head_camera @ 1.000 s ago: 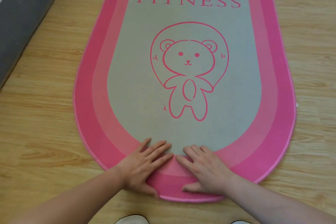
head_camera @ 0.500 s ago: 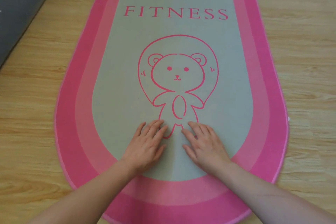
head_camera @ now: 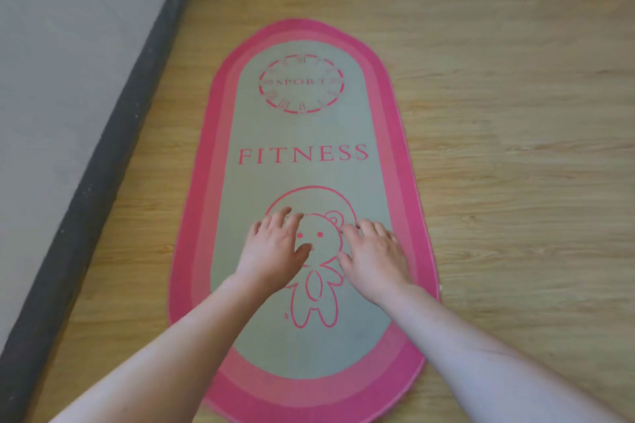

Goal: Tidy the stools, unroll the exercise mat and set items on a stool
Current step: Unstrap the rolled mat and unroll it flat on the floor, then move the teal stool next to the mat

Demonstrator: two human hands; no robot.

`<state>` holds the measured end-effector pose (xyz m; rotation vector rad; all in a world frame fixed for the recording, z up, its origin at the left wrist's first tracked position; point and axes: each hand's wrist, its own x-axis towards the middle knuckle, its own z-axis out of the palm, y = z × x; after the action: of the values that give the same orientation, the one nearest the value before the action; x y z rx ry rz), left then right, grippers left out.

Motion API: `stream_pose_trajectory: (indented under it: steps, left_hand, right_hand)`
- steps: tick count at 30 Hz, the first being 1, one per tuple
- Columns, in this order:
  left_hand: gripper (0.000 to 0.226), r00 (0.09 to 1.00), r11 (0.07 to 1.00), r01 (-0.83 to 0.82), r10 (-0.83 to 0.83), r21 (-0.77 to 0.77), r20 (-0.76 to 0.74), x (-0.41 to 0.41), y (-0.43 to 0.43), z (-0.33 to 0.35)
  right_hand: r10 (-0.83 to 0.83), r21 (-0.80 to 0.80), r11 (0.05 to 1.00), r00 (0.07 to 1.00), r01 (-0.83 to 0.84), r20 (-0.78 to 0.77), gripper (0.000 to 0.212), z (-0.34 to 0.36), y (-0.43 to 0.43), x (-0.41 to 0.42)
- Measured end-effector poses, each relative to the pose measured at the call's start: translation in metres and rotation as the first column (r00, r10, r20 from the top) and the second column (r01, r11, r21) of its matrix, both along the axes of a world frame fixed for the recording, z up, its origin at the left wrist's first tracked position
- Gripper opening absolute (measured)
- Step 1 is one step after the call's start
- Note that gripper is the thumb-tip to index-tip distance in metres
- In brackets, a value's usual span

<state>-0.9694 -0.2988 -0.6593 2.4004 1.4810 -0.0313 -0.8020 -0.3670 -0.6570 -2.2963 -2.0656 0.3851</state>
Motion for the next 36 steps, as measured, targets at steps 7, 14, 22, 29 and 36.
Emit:
stream_pose_trajectory:
  steps: [7,14,22,29,36]
  left_hand:
    - [0.055,0.998,0.998,0.000,0.004,-0.060,0.064,0.014,-0.021,0.194]
    - [0.054,0.986,0.990,0.126,-0.119,-0.062,0.115,0.043,-0.070,0.336]
    - [0.059,0.911,0.913,0.408,-0.407,-0.003,0.057,0.133,-0.123,0.402]
    - [0.060,0.812,0.813,0.583,-0.581,-0.015,0.060,0.290,-0.188,0.421]
    - [0.059,0.687,0.691,0.723,-0.718,-0.011,0.110,0.428,-0.256,0.431]
  right_hand:
    - [-0.123,-0.005,0.992,0.988,0.123,-0.090,0.041,0.200,-0.035,0.027]
    - [-0.233,-0.039,0.972,0.962,0.230,-0.139,0.042,0.357,-0.087,0.046]
    - [-0.405,0.041,0.906,0.892,0.421,-0.202,0.042,0.417,-0.174,0.112]
    - [-0.552,0.071,0.814,0.807,0.576,-0.211,0.043,0.433,-0.255,0.244]
    - [-0.717,0.078,0.677,0.680,0.732,-0.154,0.042,0.450,-0.348,0.358]
